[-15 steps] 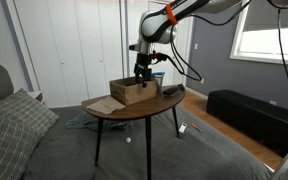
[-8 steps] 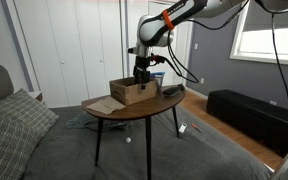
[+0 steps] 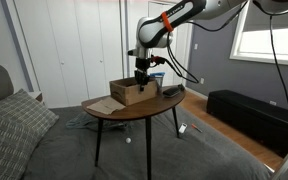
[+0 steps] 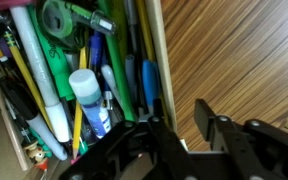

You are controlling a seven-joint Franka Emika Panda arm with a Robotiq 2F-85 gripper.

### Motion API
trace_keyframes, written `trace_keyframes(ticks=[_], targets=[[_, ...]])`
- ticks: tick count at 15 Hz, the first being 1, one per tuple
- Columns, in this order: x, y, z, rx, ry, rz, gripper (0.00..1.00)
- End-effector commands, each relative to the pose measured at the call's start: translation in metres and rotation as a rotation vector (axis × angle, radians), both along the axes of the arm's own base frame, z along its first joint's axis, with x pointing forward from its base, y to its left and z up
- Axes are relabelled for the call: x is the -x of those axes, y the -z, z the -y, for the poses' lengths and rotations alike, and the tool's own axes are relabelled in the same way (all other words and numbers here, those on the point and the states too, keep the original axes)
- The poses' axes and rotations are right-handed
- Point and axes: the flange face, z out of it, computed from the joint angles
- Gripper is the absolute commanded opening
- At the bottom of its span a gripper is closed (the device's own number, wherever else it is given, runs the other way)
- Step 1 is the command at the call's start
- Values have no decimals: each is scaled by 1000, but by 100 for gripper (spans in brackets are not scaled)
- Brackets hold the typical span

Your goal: Place the pair of sunglasses on the right side of the table then pull the box forward

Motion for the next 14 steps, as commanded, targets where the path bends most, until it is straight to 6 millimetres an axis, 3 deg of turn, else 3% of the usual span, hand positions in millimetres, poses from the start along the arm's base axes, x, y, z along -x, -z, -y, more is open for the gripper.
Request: trace_keyframes(ticks=[1,4,14], targets=[[11,-13,-2,38,-2,-51,7],[23,-21,-3,52,-11,-99,0],[73,-48,0,63,-32,-169,2]])
